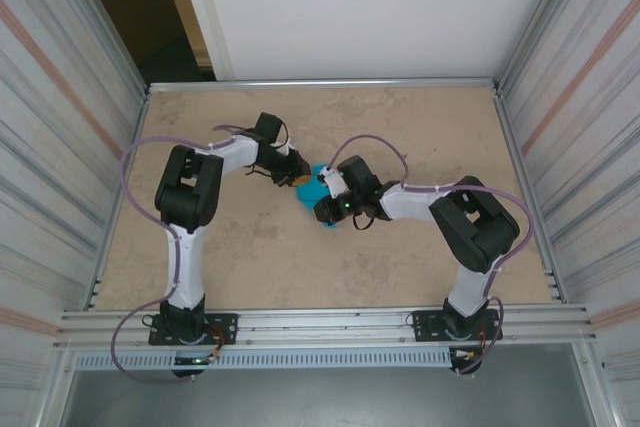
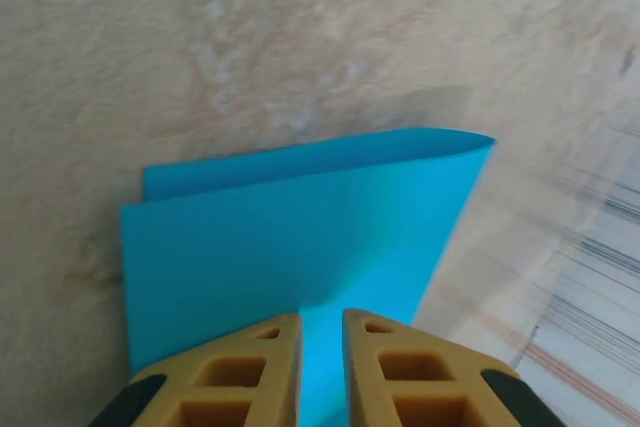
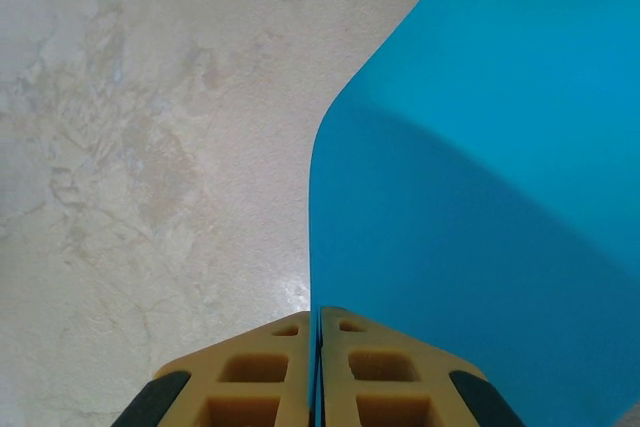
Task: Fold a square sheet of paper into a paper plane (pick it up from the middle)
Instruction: Third fold the triangle at the center of the table.
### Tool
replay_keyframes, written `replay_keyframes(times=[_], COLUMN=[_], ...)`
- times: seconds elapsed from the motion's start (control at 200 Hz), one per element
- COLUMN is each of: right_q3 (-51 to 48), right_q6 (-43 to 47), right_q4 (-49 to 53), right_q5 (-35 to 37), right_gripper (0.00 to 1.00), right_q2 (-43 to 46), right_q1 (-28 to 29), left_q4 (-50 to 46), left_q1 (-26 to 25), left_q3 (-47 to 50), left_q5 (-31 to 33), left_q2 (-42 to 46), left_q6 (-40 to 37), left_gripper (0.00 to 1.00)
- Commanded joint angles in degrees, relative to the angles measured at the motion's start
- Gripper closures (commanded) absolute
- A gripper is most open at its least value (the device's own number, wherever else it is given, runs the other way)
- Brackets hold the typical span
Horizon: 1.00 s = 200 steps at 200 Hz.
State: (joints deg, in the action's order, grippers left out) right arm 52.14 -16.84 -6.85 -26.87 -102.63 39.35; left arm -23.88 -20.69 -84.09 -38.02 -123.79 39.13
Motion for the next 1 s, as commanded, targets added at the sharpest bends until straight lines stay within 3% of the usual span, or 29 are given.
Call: replay_keyframes(times=[0.0, 0.396, 0.997], right_q3=[-0.4, 1.8, 6.8], right_q6=[-2.3, -5.8, -4.4], right_q4=[-1.6, 2.0, 9.0], right_q5=[-1.6, 1.5, 6.0], right_gripper=[0.91, 0.9, 0.89], right_q2=[0.9, -1.1, -4.1], right_q1=[-0.4, -2.7, -3.3], left_q4=[-5.0, -13.7, -16.2], left_q1=[-0.6, -0.7, -0.8], left_q3=[-2.9, -6.0, -9.5], left_q5=[2.2, 7.2, 5.8], left_q2=[-1.3, -5.2, -7.1], left_q6=[-3.3, -8.8, -12.4], left_gripper=[0.82, 0.85, 0.86])
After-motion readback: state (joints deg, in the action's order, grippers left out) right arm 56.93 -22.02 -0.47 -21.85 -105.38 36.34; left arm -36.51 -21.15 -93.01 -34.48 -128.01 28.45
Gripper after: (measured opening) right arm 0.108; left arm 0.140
